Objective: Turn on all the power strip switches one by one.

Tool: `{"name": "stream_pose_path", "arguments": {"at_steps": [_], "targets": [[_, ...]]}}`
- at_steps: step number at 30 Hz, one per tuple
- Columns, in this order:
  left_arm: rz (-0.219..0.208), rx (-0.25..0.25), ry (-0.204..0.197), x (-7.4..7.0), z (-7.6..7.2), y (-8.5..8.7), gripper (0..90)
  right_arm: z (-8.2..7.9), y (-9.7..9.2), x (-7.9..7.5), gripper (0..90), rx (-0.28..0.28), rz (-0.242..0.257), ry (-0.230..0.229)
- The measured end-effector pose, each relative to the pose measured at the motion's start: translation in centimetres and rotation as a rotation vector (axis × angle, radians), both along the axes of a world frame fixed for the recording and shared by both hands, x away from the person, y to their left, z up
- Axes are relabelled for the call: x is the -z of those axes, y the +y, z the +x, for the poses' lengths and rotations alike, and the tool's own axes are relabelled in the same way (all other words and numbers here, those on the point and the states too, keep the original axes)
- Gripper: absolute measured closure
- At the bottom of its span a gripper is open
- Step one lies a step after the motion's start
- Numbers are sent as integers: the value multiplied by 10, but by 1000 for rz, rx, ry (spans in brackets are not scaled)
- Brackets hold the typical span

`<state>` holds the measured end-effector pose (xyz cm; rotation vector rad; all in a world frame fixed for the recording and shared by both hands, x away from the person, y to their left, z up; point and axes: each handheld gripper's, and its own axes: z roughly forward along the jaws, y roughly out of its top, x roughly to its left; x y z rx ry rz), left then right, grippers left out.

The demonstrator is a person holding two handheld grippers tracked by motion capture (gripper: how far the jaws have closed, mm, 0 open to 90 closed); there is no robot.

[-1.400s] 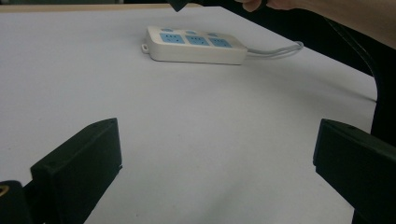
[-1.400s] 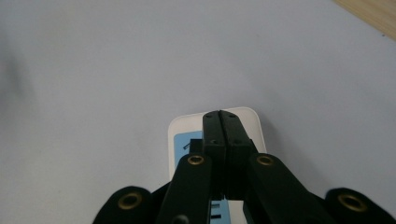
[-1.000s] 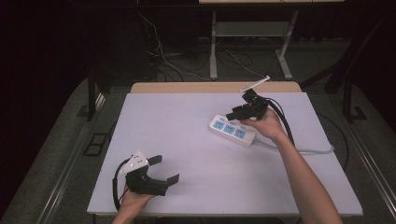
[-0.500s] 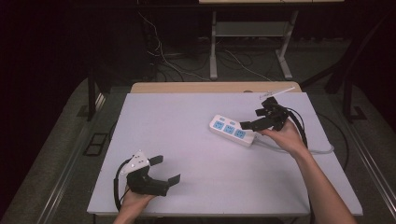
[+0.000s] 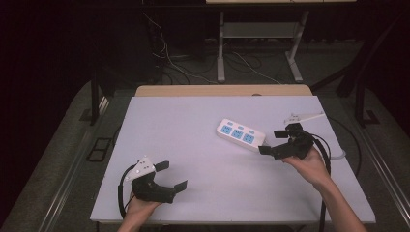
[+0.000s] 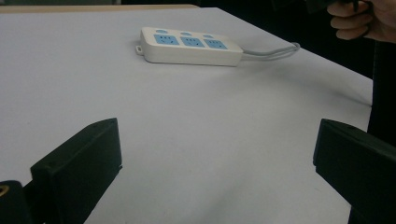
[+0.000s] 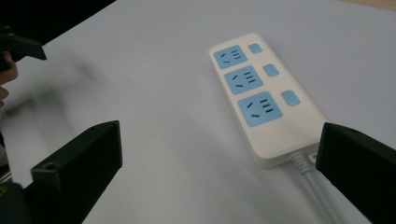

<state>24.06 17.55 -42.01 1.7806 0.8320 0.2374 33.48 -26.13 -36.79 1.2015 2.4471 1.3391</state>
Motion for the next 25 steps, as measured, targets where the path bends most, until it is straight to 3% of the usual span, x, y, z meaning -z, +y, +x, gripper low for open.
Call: {"name": "stream_pose_path", "arguments": {"at_steps": [10, 11, 20, 25], "targets": [[0, -3, -2, 0, 0, 0, 0, -45, -17, 16, 4, 42, 76, -32], [1, -2, -3, 0, 0, 0, 0, -55, -20, 22, 4, 51, 86, -36], [4, -1, 0, 0, 0, -1, 0, -86, -25, 48, 4, 77, 66, -33], [8, 0, 2, 1, 0, -1, 0, -92, -24, 57, 4, 74, 58, -36]]}}
